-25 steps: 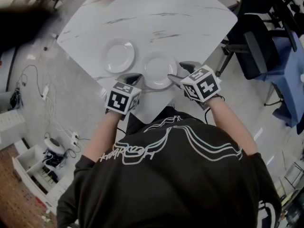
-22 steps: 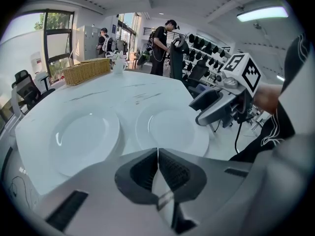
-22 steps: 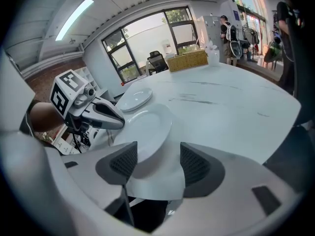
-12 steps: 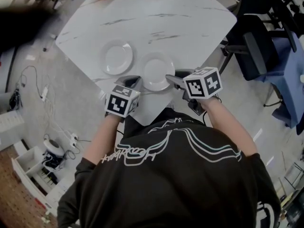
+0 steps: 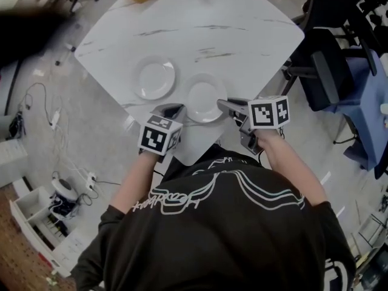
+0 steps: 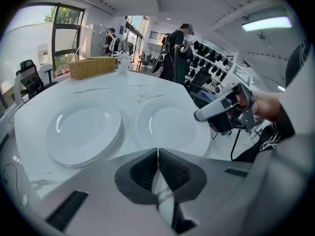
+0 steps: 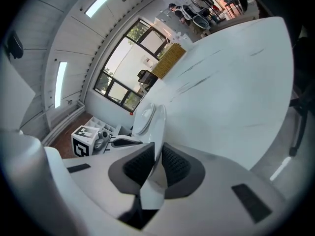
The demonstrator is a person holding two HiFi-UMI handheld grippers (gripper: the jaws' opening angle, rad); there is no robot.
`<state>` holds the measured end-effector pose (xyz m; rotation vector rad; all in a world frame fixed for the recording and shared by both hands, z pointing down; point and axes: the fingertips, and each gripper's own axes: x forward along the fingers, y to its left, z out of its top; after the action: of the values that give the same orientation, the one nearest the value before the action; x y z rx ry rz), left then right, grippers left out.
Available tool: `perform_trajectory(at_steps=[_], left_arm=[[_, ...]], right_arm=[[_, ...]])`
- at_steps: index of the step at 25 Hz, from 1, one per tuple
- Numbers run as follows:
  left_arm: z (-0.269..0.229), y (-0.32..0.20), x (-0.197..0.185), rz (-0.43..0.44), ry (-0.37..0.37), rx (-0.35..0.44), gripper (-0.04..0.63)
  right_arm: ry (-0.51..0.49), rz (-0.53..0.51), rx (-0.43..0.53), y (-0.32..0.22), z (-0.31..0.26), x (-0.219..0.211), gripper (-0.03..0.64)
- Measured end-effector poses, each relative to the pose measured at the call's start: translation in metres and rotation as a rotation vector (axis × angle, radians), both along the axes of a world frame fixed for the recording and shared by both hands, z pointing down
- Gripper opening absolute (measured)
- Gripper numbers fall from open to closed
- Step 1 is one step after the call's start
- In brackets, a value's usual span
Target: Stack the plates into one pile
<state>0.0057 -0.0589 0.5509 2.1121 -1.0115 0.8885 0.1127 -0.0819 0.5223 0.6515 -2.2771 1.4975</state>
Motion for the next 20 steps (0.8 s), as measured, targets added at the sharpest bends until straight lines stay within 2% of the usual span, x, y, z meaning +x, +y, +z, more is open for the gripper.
perform_trajectory(at_steps=[6,9,14,20], left_arm=[[-0.007,0.003,-0.012,0.000,0.025,0.003,0.031],[-0.015,0.000,-0.025,-0.025,0.048,0.004,0.029],[-0.032,-0.004,-0.060,-0.031,0.051,0.006,0.029],[-0.049,-0.003,-0.107,-0.040,0.057,0.011,0.029]], right_arm=[[-0.076,0.084,-0.043,-0.005,-0.009,-0.005,0.040],[-0.072,0.092,-0.042,-0.003,-0.016,-0.006,0.040],[-0.118,0.154,-0.040,-0.008,-0.037,-0.015,0.040],[-0.214,0.213,-0.033,-0.013,-0.063,-0.053,0.040]])
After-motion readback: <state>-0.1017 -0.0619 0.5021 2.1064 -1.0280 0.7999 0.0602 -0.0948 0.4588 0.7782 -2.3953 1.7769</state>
